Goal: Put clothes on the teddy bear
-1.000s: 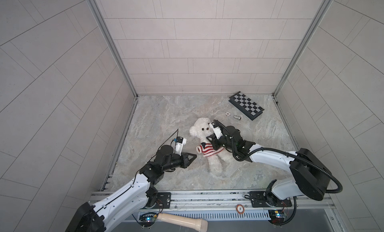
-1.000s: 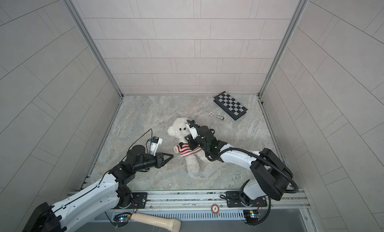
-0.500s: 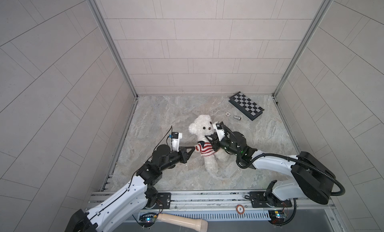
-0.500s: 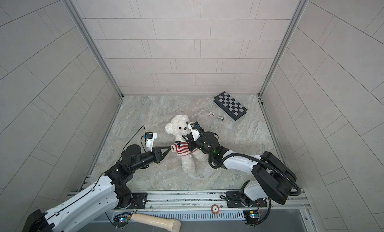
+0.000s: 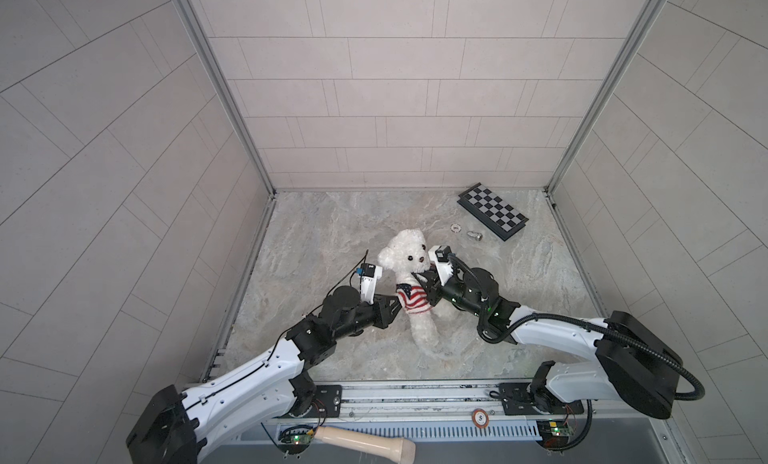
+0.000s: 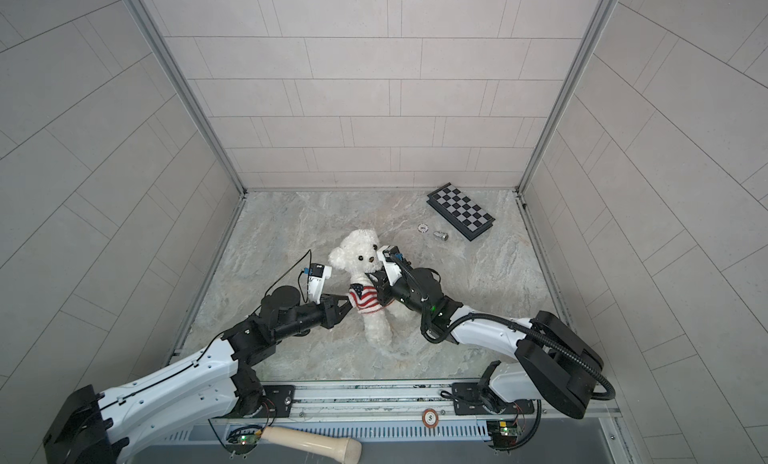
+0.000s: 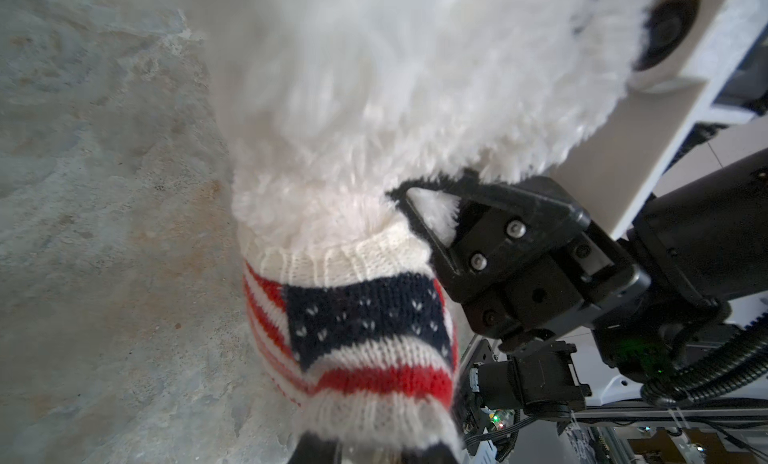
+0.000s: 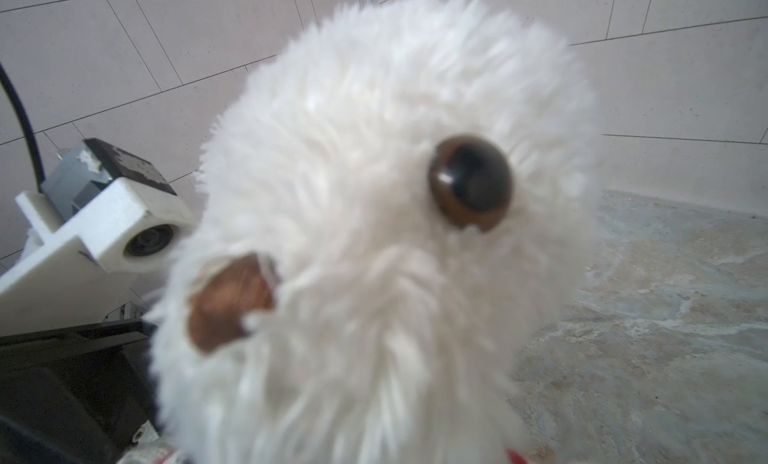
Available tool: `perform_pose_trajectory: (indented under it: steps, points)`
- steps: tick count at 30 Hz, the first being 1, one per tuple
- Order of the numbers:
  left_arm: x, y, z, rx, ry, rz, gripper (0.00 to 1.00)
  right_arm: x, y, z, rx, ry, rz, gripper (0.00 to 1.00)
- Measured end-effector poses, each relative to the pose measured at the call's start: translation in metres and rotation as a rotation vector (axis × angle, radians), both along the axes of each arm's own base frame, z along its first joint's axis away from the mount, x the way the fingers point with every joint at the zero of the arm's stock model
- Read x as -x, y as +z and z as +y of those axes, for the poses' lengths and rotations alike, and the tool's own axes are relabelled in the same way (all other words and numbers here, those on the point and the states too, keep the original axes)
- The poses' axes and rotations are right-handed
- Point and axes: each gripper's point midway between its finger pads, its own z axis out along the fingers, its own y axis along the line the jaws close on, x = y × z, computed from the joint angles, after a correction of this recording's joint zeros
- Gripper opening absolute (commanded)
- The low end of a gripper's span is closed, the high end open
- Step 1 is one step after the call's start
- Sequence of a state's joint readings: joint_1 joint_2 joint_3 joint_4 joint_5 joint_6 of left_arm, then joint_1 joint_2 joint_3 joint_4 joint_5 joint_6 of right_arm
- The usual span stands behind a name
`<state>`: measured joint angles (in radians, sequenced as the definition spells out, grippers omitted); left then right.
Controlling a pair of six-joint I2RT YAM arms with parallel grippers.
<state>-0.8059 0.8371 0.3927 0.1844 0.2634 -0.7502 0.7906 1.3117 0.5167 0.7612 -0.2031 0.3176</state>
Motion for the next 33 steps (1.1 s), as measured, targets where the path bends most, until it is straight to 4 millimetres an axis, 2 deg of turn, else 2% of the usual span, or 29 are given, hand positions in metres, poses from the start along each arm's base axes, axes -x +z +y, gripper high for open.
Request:
perform_pose_trajectory:
  steps: [7, 16, 19, 21, 24, 28, 32, 33]
  points:
    - [-0.008, -0.001, 0.004, -0.003, 0.059, 0.000, 0.39, 0.007, -0.002, -0.002, -0.004, -0.013, -0.025, 0.00]
    - [-0.016, -0.004, -0.001, -0.005, 0.073, 0.005, 0.44, 0.008, -0.002, -0.006, -0.009, -0.056, -0.048, 0.00]
    - [-0.018, -0.007, -0.004, -0.009, 0.072, 0.009, 0.43, 0.008, -0.001, -0.007, -0.012, -0.072, -0.059, 0.00]
    - [-0.018, -0.011, -0.007, -0.014, 0.068, 0.017, 0.36, 0.009, -0.002, -0.008, -0.010, -0.080, -0.060, 0.00]
    - [-0.018, -0.015, -0.012, -0.015, 0.062, 0.025, 0.31, 0.008, -0.005, -0.010, -0.005, -0.094, -0.058, 0.00]
    - [-0.021, -0.018, -0.015, -0.014, 0.064, 0.029, 0.30, 0.008, -0.005, -0.012, -0.008, -0.112, -0.061, 0.00]
    - [-0.023, -0.019, -0.018, -0.010, 0.066, 0.029, 0.34, 0.008, -0.002, -0.013, -0.022, -0.132, -0.075, 0.00]
    - [-0.024, -0.020, -0.018, -0.006, 0.069, 0.035, 0.31, 0.009, -0.001, -0.013, -0.027, -0.138, -0.079, 0.00]
